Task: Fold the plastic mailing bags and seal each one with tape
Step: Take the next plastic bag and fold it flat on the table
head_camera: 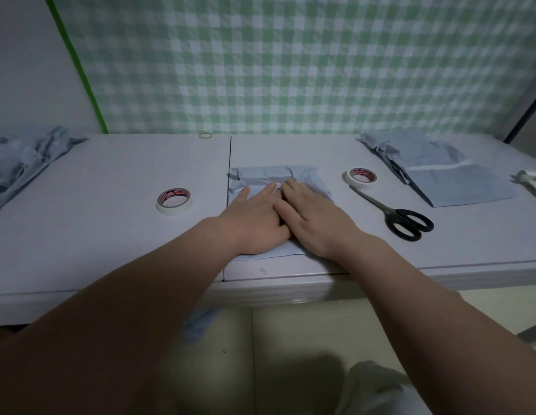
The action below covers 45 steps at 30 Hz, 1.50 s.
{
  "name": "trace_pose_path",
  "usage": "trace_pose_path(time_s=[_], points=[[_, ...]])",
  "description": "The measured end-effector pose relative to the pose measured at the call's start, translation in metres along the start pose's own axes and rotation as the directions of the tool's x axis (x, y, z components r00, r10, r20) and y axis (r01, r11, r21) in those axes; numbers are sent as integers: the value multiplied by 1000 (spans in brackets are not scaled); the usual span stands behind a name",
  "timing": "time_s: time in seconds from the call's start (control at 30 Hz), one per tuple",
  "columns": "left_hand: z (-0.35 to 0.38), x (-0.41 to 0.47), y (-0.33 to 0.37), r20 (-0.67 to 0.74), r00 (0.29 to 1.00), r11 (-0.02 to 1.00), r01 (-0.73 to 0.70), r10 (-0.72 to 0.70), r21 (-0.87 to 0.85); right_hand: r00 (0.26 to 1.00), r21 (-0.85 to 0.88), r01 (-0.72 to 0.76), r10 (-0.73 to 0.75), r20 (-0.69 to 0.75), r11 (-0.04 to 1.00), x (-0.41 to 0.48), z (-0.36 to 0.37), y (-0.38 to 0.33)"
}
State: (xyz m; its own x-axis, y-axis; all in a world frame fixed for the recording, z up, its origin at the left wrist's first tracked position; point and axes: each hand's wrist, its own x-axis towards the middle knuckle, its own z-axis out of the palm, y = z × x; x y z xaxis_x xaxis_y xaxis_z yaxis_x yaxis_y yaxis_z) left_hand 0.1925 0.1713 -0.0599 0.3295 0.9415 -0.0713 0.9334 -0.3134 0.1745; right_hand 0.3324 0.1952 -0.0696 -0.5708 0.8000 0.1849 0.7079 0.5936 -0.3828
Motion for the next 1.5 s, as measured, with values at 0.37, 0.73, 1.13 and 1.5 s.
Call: trace_pose_path(time_s=[0.37,0.73,1.13,1.5], points=[[5,14,9,-4,1000,1000,-11,11,-8,994,-115,-106,107,-3,988,-13,-6,12],[3,6,5,16,1000,999,17,-17,-35,975,-189,-223,222,-27,956,-7,-9,-1],[2,8,7,-90,996,981,-17,0,-194,981,-139,-150,166,105,979,-12,-15,0],[10,-45,26,-25,996,996,79,-80,-41,955,-284,-172,231,188,943,-9,-13,0]])
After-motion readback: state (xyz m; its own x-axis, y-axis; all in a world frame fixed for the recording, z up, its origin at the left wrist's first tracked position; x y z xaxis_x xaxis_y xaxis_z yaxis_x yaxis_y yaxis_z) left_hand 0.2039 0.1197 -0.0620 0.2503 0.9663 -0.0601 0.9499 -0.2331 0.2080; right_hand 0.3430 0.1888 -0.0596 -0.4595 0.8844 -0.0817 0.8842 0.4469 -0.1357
